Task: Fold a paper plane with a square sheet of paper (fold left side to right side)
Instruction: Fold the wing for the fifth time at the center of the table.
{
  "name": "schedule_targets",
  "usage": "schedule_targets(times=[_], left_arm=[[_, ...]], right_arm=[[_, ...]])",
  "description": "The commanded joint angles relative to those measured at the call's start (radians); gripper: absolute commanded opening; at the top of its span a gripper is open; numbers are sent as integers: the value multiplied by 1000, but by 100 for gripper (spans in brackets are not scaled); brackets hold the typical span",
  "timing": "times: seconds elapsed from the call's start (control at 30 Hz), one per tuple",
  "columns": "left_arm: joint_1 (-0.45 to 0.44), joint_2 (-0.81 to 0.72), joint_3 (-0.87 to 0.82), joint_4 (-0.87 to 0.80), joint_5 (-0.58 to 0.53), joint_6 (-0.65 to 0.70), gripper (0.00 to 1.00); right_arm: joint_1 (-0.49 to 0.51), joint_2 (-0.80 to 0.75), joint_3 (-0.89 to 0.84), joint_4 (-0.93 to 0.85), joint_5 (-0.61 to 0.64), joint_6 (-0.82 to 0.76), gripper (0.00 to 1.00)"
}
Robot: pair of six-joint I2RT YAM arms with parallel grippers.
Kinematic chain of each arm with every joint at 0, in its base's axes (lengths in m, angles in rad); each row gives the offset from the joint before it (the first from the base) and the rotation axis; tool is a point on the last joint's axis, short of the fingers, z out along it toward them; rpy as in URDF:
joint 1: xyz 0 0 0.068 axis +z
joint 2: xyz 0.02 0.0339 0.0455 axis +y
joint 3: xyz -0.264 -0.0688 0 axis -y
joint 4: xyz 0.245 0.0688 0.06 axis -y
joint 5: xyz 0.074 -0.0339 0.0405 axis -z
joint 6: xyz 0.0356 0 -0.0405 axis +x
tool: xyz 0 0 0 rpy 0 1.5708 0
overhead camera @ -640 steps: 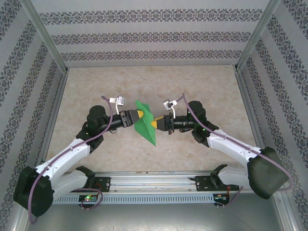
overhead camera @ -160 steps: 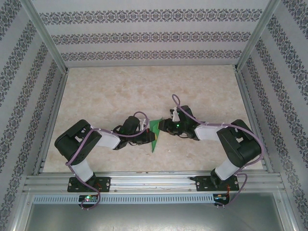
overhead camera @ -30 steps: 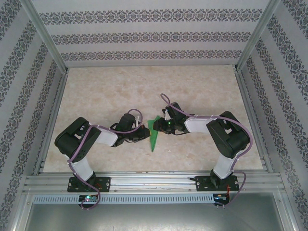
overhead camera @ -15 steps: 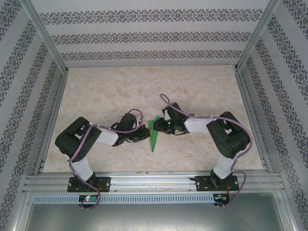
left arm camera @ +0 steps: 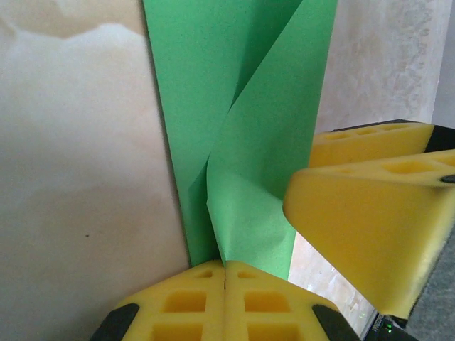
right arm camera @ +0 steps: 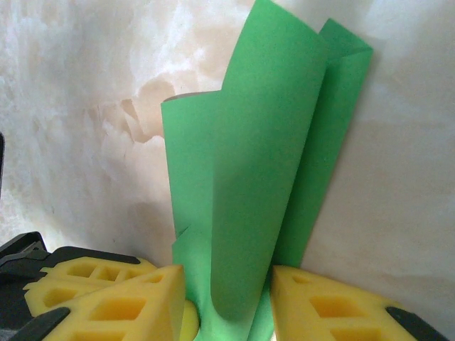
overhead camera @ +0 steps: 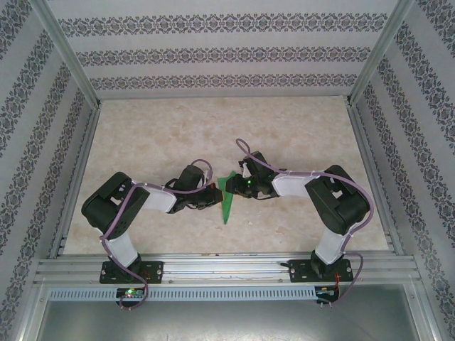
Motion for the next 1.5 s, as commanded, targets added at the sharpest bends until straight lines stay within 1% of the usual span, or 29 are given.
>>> schedule_targets(times=[0.0, 0.4, 0.53, 0.6, 0.7, 0.83, 0.93, 1.03, 1.47], left_arm=[[-17, 47, 9, -78, -55, 16, 4], [-17, 47, 17, -138, -84, 10, 3], [-17, 48, 16, -143, -86, 7, 3], [-17, 46, 15, -145, -89, 8, 2], [-17, 46, 16, -144, -89, 7, 2], [-17, 45, 15, -147, -90, 7, 2], [-17, 42, 15, -150, -92, 8, 2], [-17, 43, 15, -154, -93, 10, 2], [-17, 45, 16, -160, -92, 7, 2]], right_arm=[[11, -26, -14, -20, 36, -7, 39], [6, -60, -24, -26, 44, -9, 40], [1, -105, -37, -29, 54, -16, 39], [-3, -124, -34, -33, 44, -28, 36], [-5, -129, -23, -34, 6, -47, 27], [-4, -91, -1, -23, -24, -49, 13], [-3, -64, 12, -11, -34, -49, 7], [-3, -42, 28, -7, -42, -53, 5], [-7, 13, 48, -28, -28, -65, 5]])
